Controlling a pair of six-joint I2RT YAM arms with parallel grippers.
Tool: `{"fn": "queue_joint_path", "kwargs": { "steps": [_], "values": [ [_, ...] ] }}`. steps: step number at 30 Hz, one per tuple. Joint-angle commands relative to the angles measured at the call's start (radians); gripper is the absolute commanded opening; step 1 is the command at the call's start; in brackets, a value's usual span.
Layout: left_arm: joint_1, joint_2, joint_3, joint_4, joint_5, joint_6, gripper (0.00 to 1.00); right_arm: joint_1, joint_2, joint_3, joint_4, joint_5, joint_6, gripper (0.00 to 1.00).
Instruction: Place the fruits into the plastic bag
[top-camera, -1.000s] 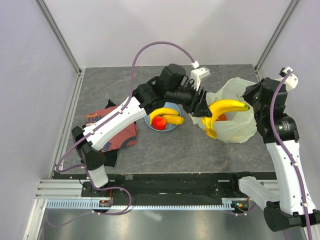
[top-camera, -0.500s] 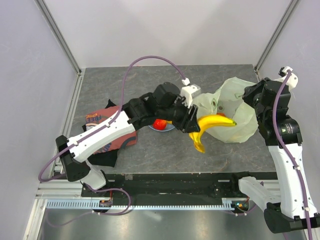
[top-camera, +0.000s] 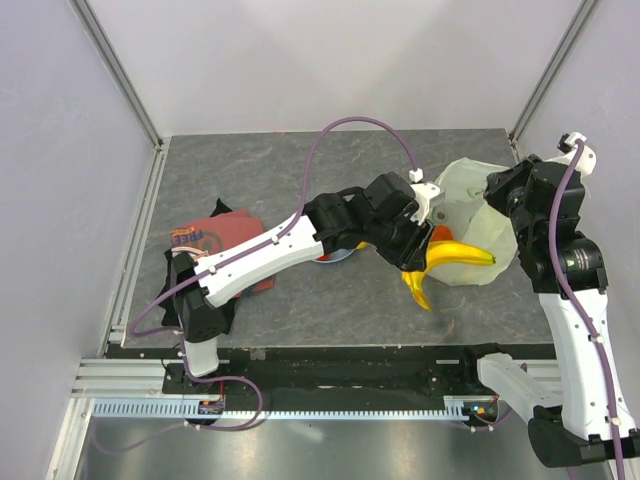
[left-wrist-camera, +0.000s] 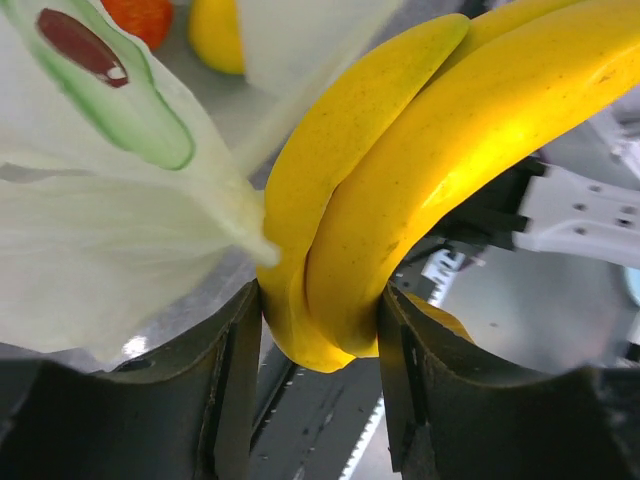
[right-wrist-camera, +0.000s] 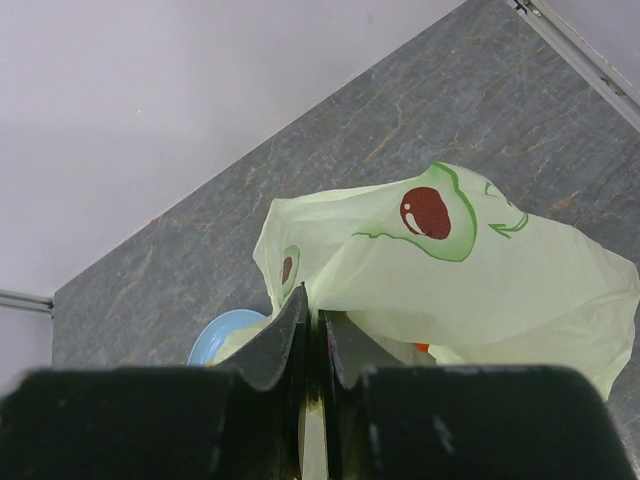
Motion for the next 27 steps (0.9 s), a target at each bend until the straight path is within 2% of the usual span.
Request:
{"fn": "queue_joint_path", "kwargs": {
  "steps": [1, 5, 14, 19, 22, 27],
  "values": [
    [0.013, 0.006, 0.075, -0.052, -0.208, 0.054, 0.10, 0.002, -0.044, -0.007, 0.019, 0.019, 0.028, 0.13],
    [0.068, 0.013, 0.101, -0.032, -0.286, 0.065, 0.10, 0.003, -0.067, -0.033, 0.008, 0.039, 0.030, 0.13],
    [0.186, 0.074, 0.176, 0.058, -0.216, 0.049, 0.09, 0.002, -0.112, -0.079, -0.041, 0.053, 0.033, 0.13],
    [0.194, 0.173, 0.297, 0.048, -0.148, 0.062, 0.09, 0.002, -0.104, -0.090, -0.045, 0.024, 0.041, 0.13],
    [0.193, 0.247, 0.409, -0.020, -0.130, 0.065, 0.09, 0.003, -0.095, -0.092, -0.041, 0.022, 0.039, 0.13],
    [0.194, 0.299, 0.426, -0.055, -0.121, 0.060, 0.09, 0.002, -0.074, -0.098, -0.015, -0.002, 0.024, 0.13]
  ]
}}
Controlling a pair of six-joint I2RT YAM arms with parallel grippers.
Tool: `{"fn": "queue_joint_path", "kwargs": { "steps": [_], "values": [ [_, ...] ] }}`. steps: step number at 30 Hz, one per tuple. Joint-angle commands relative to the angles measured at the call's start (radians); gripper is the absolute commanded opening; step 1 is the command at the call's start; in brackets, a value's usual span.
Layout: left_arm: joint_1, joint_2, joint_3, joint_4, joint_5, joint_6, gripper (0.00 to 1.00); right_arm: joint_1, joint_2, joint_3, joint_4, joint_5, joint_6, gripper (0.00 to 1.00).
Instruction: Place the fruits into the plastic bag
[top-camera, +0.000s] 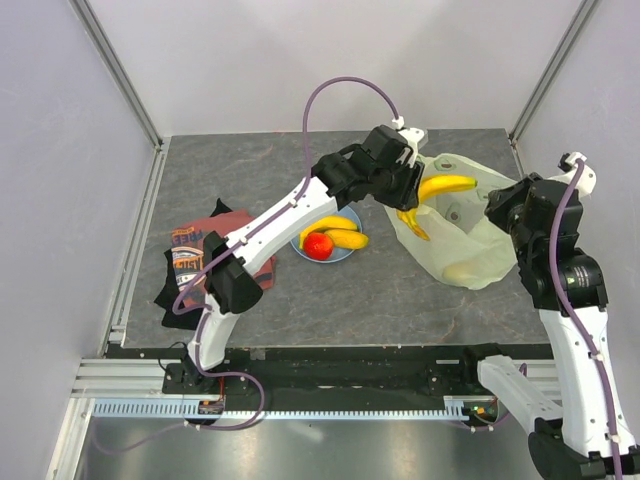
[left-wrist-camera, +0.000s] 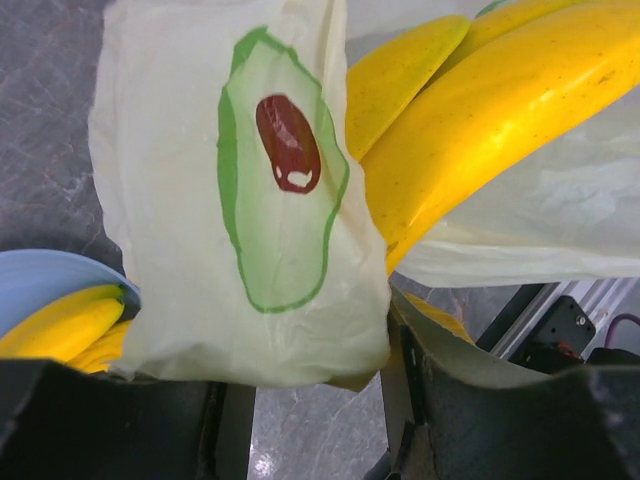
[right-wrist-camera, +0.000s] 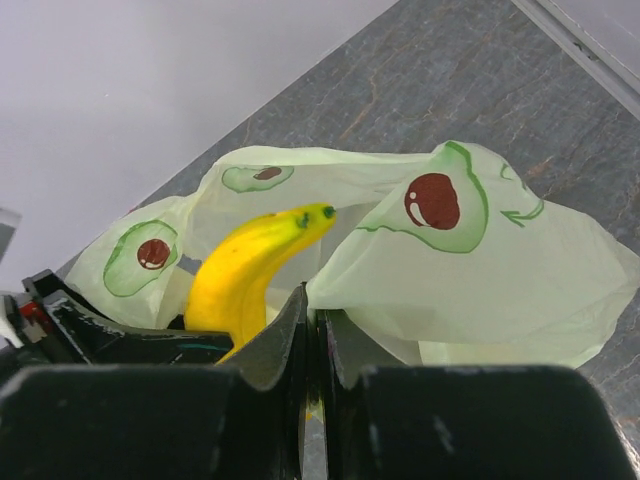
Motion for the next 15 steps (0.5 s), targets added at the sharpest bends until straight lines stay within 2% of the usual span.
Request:
{"fn": "queue_joint_path", "kwargs": {
  "steps": [1, 7, 12, 15],
  "values": [
    [-0.002, 0.030, 0.076, -0.043, 0.040, 0.026, 0.09, 0.002, 0.019, -0.016, 0.034, -0.033, -0.010, 0.13],
    [0.016, 0.074, 0.148, -0.147, 0.092, -0.017, 0.10, 0.002, 0.021, -0.091, 0.064, -0.087, -0.068, 0.13],
    [0.051, 0.071, 0.171, -0.149, 0.175, -0.114, 0.11, 0.003, 0.004, -0.144, 0.118, -0.263, -0.127, 0.14],
    [0.077, 0.090, 0.170, -0.184, 0.235, -0.148, 0.11, 0.003, -0.022, -0.172, 0.155, -0.309, -0.154, 0.15]
  ]
}}
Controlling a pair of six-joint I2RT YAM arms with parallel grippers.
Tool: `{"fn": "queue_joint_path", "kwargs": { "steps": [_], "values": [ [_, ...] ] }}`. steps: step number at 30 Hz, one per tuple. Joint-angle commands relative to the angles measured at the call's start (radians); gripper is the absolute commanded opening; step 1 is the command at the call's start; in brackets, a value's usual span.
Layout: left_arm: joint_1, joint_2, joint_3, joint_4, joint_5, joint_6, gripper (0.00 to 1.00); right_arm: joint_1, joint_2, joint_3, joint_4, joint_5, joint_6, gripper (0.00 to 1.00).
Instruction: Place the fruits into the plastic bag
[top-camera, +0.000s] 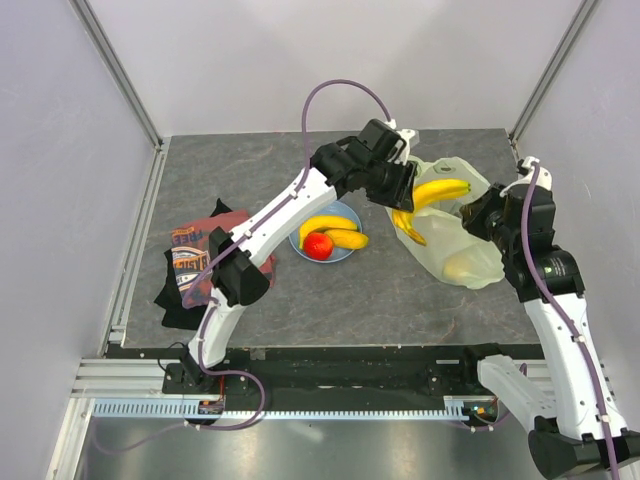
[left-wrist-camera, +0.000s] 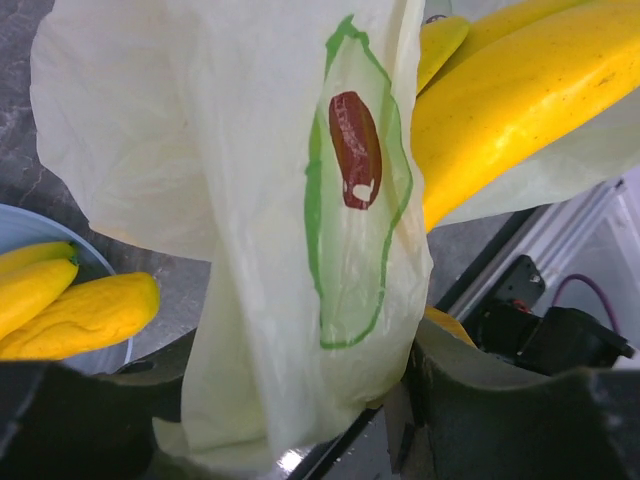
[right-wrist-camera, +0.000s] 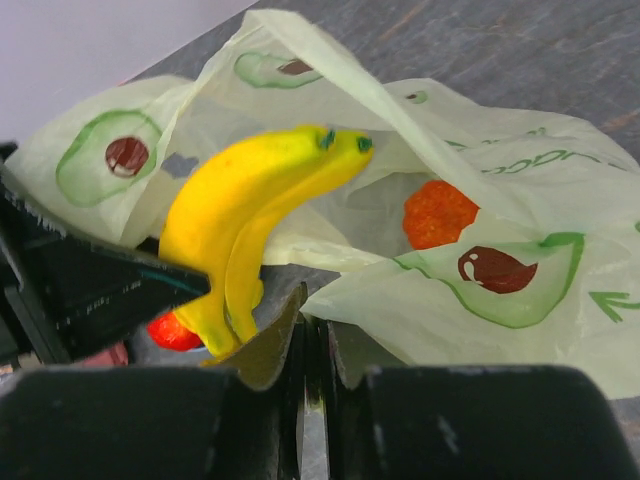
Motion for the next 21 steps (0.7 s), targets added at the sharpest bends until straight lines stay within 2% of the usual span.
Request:
{"fn": "queue_joint_path", "kwargs": {
  "steps": [1, 7, 17, 21],
  "values": [
    [0.039, 0.013, 0.057, -0.045, 0.109, -0.083, 0.11, 0.003, -0.048, -0.026, 0.104, -0.161, -0.080, 0.15],
    [0.042, 0.053, 0.051, -0.091, 0.146, -0.097, 0.12, 0.006, -0.014, -0.039, 0.151, -0.381, -0.100, 0.16],
    [0.079, 0.062, 0.025, -0.080, 0.219, -0.175, 0.16, 0.057, -0.011, -0.092, 0.075, -0.479, -0.193, 0.16],
    [0.102, 0.052, -0.039, -0.012, 0.331, -0.249, 0.17, 0.097, -0.005, -0.122, 0.024, -0.489, -0.241, 0.16]
  ]
}}
